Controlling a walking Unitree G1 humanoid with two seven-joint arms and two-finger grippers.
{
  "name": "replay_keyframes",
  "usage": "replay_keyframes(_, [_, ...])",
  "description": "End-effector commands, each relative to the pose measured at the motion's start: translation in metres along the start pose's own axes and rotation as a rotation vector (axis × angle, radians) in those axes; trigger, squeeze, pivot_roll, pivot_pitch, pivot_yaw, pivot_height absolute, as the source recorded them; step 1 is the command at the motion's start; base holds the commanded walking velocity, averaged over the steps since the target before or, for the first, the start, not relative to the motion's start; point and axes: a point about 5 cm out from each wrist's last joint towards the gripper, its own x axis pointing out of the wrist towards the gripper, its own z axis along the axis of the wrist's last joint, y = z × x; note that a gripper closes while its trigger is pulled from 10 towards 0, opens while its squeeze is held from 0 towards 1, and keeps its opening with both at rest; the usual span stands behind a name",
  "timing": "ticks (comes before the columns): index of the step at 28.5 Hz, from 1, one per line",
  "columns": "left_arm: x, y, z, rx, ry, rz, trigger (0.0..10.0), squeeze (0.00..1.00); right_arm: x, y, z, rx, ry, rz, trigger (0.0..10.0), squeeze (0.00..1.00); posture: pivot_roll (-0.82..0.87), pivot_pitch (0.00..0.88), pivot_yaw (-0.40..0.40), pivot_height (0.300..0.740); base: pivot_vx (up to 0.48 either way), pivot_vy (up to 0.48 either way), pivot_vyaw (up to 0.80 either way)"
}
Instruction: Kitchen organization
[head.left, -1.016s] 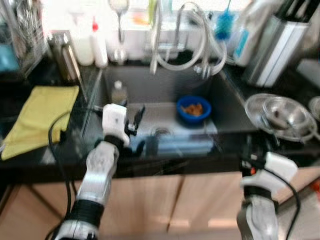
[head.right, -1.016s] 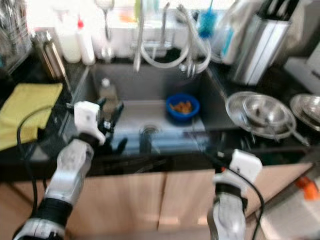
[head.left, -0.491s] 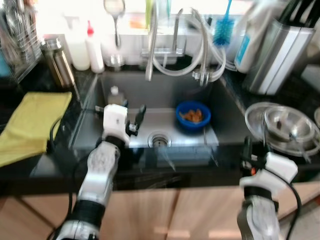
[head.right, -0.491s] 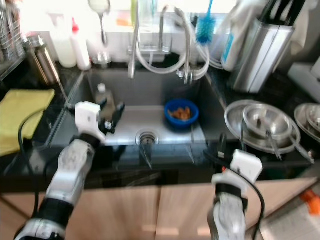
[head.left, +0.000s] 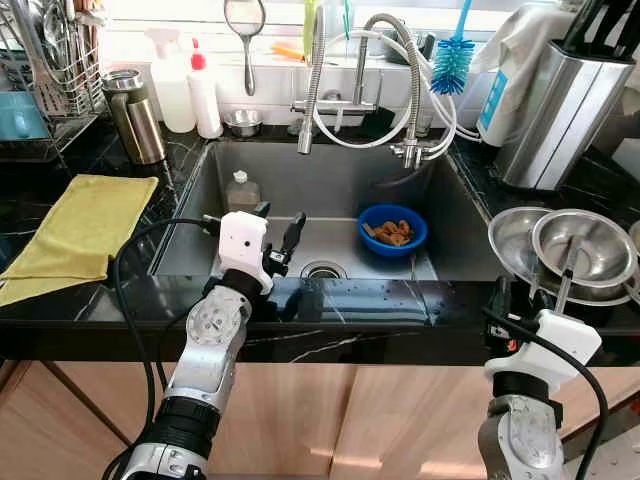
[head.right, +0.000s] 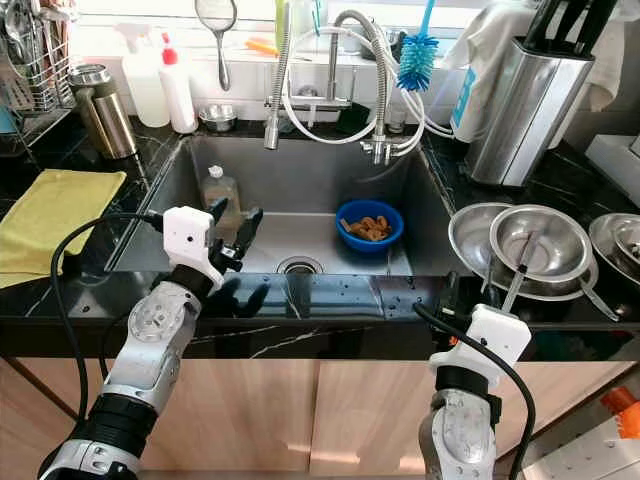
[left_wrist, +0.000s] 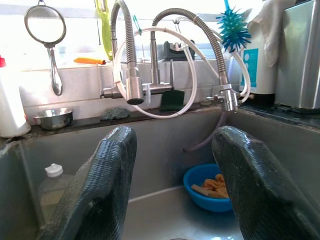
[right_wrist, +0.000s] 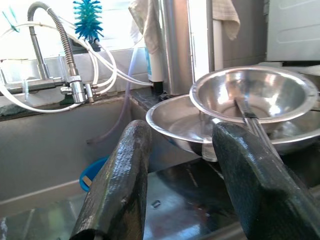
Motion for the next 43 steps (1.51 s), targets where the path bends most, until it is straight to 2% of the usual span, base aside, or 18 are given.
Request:
replay_keyframes(1, [0.003,0.0,0.003,0.004,-0.017,-0.006,10.0,0.0,0.001,0.0,0.001,0.011,-0.001,-0.008,10.0,0.0,0.08,0.023,-0.05,0.74,0.0,0.0,0.0])
replay_keyframes(9, [0.003,0.0,0.002,0.006,-0.012,-0.004,10.0,0.0,0.002,0.002,0.003,0.01,-0.003,-0.003,10.0,0.0,0.08,0.02,-0.049,0.74,0.0,0.0,0.0])
replay_keyframes(25, [0.001,-0.001,-0.001,0.004,0.0,0.004,10.0,0.0,0.01,0.019,0.027,0.005,-0.081,0.079,10.0,0.0,0.08,0.03,-0.053,0.74,0.0,0.0,0.0])
replay_keyframes(26, [0.0,0.0,-0.001,0.004,0.002,0.003,10.0,0.0,0.01,0.021,0.031,-0.004,-0.093,0.076,10.0,0.15,0.07,0.032,-0.052,0.74,0.0,0.0,0.0])
replay_keyframes(27, [0.0,0.0,-0.001,0.004,0.002,0.003,10.0,0.0,0.01,0.021,0.031,-0.004,-0.093,0.076,10.0,0.15,0.07,0.032,-0.052,0.74,0.0,0.0,0.0])
replay_keyframes(28, [0.0,0.0,-0.002,0.004,0.004,0.003,10.0,0.0,0.009,0.021,0.034,-0.024,-0.104,0.066,10.0,0.52,0.07,0.033,-0.052,0.74,0.0,0.0,0.0])
replay_keyframes(29, [0.0,-0.001,-0.003,0.004,0.006,0.002,10.0,0.0,0.007,0.02,0.037,-0.047,-0.113,0.057,10.0,0.64,0.07,0.033,-0.052,0.74,0.0,0.0,0.0])
replay_keyframes(30, [0.0,0.0,-0.003,0.004,0.007,0.002,10.0,0.0,0.005,0.02,0.039,-0.067,-0.123,0.056,10.0,0.82,0.07,0.035,-0.052,0.74,0.0,0.0,0.0])
replay_keyframes(31, [0.0,0.0,-0.003,0.004,0.007,0.002,10.0,0.0,0.005,0.02,0.039,-0.067,-0.123,0.056,10.0,0.82,0.07,0.035,-0.052,0.74,0.0,0.0,0.0])
replay_keyframes(32, [0.0,-0.001,-0.004,0.004,0.009,0.001,10.0,0.0,0.003,0.02,0.041,-0.096,-0.13,0.056,10.0,1.0,0.07,0.037,-0.051,0.74,0.0,0.0,0.0])
replay_keyframes(33, [-0.001,-0.001,-0.004,0.003,0.011,0.001,10.0,0.0,0.0,0.02,0.043,-0.11,-0.134,0.055,10.0,1.0,0.06,0.037,-0.05,0.74,0.0,0.0,0.0])
replay_keyframes(34, [-0.001,-0.002,-0.005,0.001,0.014,-0.003,10.0,0.0,-0.005,0.018,0.046,-0.117,-0.134,0.045,10.0,0.8,0.06,0.038,-0.049,0.74,0.0,0.0,0.0])
replay_keyframes(35, [-0.001,-0.003,-0.005,0.0,0.016,-0.004,10.0,0.0,-0.007,0.016,0.047,-0.121,-0.131,0.039,10.0,0.0,0.06,0.038,-0.049,0.74,0.0,0.0,0.0])
replay_keyframes(43, [-0.001,-0.003,-0.006,-0.003,0.018,-0.005,10.0,0.0,-0.013,0.008,0.052,-0.147,-0.119,0.042,10.0,0.0,0.05,0.039,-0.053,0.74,0.0,0.0,0.0])
